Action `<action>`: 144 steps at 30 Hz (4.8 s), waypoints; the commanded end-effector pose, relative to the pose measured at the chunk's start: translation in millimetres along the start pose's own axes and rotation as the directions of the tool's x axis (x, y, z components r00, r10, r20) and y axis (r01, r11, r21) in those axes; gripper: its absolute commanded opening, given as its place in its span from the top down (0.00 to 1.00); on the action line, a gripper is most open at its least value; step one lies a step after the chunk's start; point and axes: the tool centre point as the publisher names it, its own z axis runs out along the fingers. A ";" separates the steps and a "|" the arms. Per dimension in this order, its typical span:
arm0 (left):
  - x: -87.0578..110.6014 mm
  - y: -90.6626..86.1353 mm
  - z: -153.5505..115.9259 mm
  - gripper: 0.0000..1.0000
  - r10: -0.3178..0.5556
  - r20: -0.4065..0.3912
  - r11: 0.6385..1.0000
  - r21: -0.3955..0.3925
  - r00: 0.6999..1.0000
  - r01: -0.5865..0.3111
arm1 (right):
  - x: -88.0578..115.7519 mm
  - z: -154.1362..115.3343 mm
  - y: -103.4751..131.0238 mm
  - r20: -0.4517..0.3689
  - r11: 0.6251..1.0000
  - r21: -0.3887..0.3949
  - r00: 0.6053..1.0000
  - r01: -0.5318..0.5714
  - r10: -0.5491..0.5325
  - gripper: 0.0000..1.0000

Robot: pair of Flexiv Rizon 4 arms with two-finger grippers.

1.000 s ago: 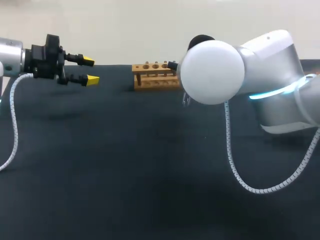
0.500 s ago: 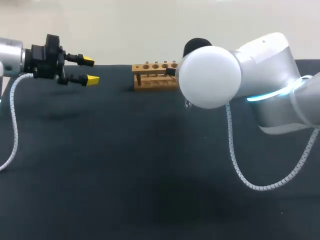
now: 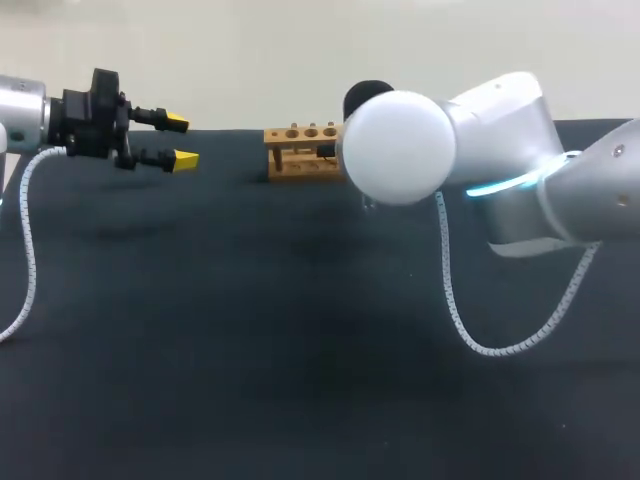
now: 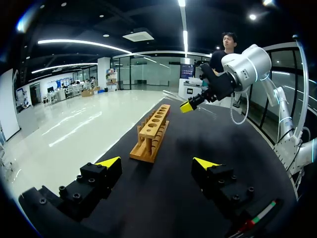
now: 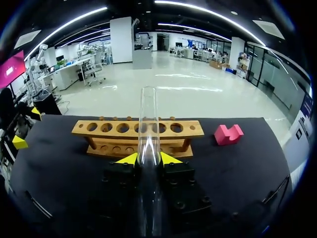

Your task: Grasp the test tube, adjust it, and insert it.

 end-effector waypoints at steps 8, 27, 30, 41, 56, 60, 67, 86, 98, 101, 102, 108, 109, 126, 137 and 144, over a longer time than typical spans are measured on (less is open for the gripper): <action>1.3 -2.0 -0.7 0.00 0.003 0.004 1.000 -0.005 1.000 -0.003 | 0.3 26.1 0.9 -0.027 1.000 -0.013 0.999 0.020 -0.020 1.00; 1.3 -2.0 -0.7 0.00 0.003 0.004 1.000 -0.005 1.000 -0.003 | 7.7 46.8 -0.4 -0.094 1.000 -0.016 0.995 0.008 -0.009 1.00; 1.3 -2.0 -0.7 0.00 0.003 0.004 1.000 -0.005 1.000 -0.003 | 8.4 47.8 -0.3 -0.106 1.000 -0.018 0.994 0.002 -0.004 1.00; 1.3 -2.0 -0.7 0.00 0.003 0.004 1.000 -0.005 1.000 -0.003 | 12.3 51.7 -1.2 -0.175 1.000 -0.029 0.985 -0.007 0.002 1.00; 1.3 -2.0 -0.7 0.00 0.003 0.004 1.000 -0.005 1.000 -0.003 | 21.7 57.8 -2.1 -0.269 0.999 -0.045 0.963 -0.014 0.001 1.00; 1.3 -2.0 -0.7 0.00 0.003 0.004 1.000 -0.005 1.000 -0.003 | 23.0 58.8 -2.4 -0.278 0.999 -0.049 0.961 -0.019 0.005 1.00; 1.3 -2.0 -0.7 0.00 0.003 0.004 1.000 -0.005 1.000 -0.003 | 25.6 57.5 -4.6 -0.282 0.999 -0.042 0.959 -0.030 0.017 1.00; 1.3 -2.0 -0.7 0.00 0.003 0.004 1.000 -0.005 1.000 -0.003 | 11.1 -3.5 -12.5 -0.123 0.987 0.028 0.979 -0.158 0.161 1.00; 1.3 -2.0 -0.7 0.00 0.003 0.004 1.000 -0.005 1.000 -0.003 | -10.9 -39.4 -21.5 0.041 0.977 0.058 0.978 -0.204 0.202 1.00; 1.3 -2.0 -0.7 0.00 0.003 0.004 1.000 -0.005 1.000 -0.003 | -14.7 -47.0 -23.1 0.059 0.976 0.057 0.977 -0.209 0.206 1.00; 1.3 -2.0 -0.7 0.00 0.003 0.004 1.000 -0.005 1.000 -0.003 | -15.3 -49.0 -23.8 0.061 0.976 0.059 0.977 -0.209 0.205 1.00; 1.3 -2.0 -0.7 0.00 0.003 0.004 1.000 -0.005 1.000 -0.003 | -17.2 -61.8 -26.8 0.080 0.974 0.063 0.974 -0.217 0.212 1.00; 1.3 -2.0 -0.7 0.00 0.003 0.004 1.000 -0.005 1.000 -0.003 | -17.0 -63.2 -27.4 0.081 0.974 0.063 0.974 -0.218 0.213 1.00; 1.3 -2.0 -0.7 0.00 0.003 0.004 1.000 -0.005 1.000 -0.003 | -21.2 -71.3 -29.3 0.091 0.963 0.019 0.959 -0.269 0.267 1.00; 1.3 -2.0 -0.7 0.00 0.003 0.004 1.000 -0.005 1.000 -0.003 | -21.2 -71.3 -29.3 0.091 0.963 0.019 0.959 -0.269 0.267 1.00; 1.3 -2.0 -0.7 0.00 0.003 0.004 1.000 -0.005 1.000 -0.003 | -21.2 -71.3 -29.3 0.091 0.963 0.019 0.959 -0.269 0.267 1.00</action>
